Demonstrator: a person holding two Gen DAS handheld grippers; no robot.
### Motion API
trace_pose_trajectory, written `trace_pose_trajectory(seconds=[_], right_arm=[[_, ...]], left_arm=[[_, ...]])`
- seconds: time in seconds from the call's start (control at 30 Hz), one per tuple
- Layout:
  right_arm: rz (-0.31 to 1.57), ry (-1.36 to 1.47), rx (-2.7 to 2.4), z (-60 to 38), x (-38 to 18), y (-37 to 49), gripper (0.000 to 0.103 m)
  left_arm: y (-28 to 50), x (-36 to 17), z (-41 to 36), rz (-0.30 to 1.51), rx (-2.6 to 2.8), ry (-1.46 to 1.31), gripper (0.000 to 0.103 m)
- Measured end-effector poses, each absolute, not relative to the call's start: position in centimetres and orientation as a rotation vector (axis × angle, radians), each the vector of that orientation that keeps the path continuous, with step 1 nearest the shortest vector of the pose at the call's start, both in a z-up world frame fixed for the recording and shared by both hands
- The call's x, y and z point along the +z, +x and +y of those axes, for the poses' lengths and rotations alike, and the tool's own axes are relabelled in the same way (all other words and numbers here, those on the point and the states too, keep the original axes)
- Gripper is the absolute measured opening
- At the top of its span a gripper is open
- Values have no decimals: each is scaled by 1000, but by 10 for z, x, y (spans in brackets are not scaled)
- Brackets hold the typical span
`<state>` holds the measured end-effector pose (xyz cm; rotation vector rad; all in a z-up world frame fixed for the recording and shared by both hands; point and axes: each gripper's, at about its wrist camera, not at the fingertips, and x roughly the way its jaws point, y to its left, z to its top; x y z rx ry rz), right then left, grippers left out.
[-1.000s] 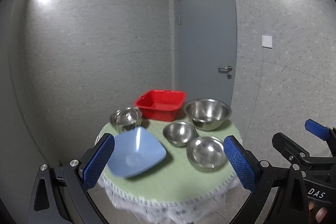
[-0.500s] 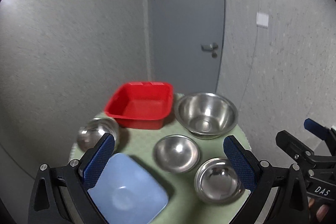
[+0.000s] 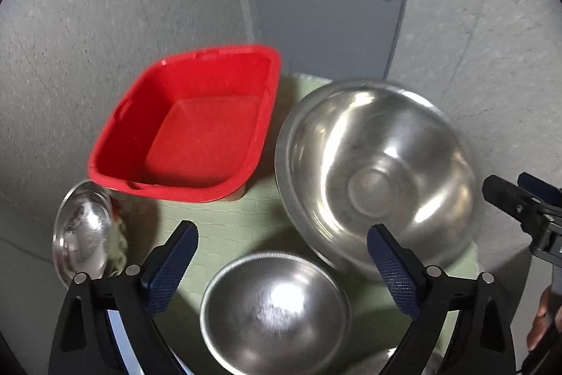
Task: Organize plates and bowls
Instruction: 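Move both grippers toward the rim of the largest steel bowl, then grasp the large steel bowl rim with both grippers and lift it over the red basin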
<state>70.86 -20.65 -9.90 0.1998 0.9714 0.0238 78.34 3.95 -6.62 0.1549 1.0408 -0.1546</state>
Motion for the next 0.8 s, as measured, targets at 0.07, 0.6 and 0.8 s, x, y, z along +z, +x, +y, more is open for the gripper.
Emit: trace_pose_trajectory(seconds=[0.07, 0.6, 0.8], right_arm=[[1021, 197, 53, -210, -114, 728, 98], [1068, 202, 161, -208, -129, 743, 24], [1002, 159, 174, -207, -87, 739, 24]], left_arm=[[807, -75, 39, 1072, -144, 149, 90], [874, -104, 34, 1123, -241, 133, 28], [865, -59, 76, 1017, -281, 65, 27]])
